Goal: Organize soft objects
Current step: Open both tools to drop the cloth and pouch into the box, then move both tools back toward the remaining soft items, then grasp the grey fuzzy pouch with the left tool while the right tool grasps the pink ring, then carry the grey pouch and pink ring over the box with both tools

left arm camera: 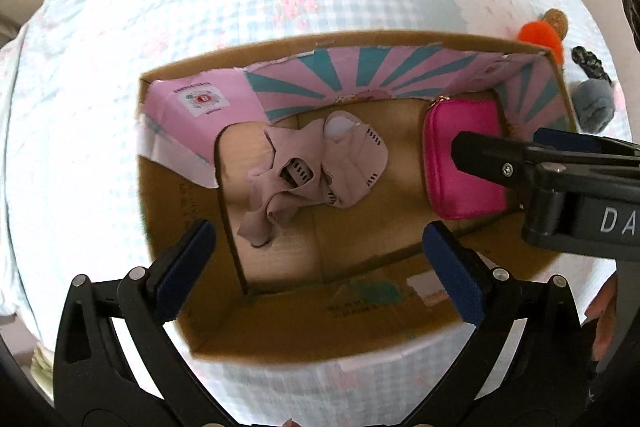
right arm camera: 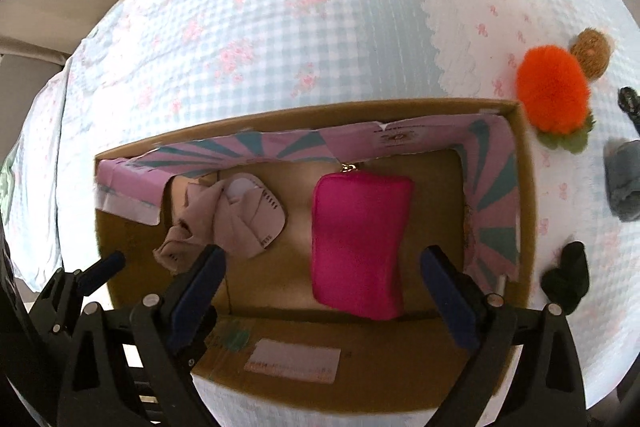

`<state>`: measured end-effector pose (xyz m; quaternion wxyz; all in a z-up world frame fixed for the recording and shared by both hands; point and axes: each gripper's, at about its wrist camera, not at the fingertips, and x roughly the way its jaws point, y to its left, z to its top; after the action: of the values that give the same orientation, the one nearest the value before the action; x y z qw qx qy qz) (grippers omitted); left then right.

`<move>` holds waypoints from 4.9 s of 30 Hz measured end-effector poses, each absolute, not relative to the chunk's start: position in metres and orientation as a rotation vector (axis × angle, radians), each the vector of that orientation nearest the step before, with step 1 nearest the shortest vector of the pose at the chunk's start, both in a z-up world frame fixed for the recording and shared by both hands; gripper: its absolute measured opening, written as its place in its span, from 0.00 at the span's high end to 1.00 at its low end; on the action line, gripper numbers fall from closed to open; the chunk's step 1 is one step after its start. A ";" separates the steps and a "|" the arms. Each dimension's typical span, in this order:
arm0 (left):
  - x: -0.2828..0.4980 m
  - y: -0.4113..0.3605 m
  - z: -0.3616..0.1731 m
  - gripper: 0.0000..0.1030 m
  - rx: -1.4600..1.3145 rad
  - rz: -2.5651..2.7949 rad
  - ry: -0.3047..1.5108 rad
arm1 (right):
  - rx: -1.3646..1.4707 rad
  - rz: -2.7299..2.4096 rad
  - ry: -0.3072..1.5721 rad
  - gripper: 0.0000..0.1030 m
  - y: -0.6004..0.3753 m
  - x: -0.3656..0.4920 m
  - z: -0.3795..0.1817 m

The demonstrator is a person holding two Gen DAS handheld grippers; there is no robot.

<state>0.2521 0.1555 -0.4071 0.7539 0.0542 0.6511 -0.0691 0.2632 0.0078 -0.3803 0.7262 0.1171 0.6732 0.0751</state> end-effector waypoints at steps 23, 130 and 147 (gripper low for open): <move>0.142 0.190 -0.216 0.00 0.000 -0.079 1.148 | 0.164 0.090 1.123 0.06 -0.021 0.153 -0.173; 0.152 -0.164 -0.188 0.43 -0.153 -0.156 0.899 | 0.139 0.002 0.810 0.57 -0.350 0.117 -0.170; 0.107 0.040 -0.152 0.43 -0.207 0.059 0.869 | 0.094 0.257 0.845 0.57 -0.169 0.110 -0.145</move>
<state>0.1069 0.0405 -0.1518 0.9015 -0.1003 0.4200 0.0284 0.1102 -0.1692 -0.1446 0.9029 0.0456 0.4089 0.1242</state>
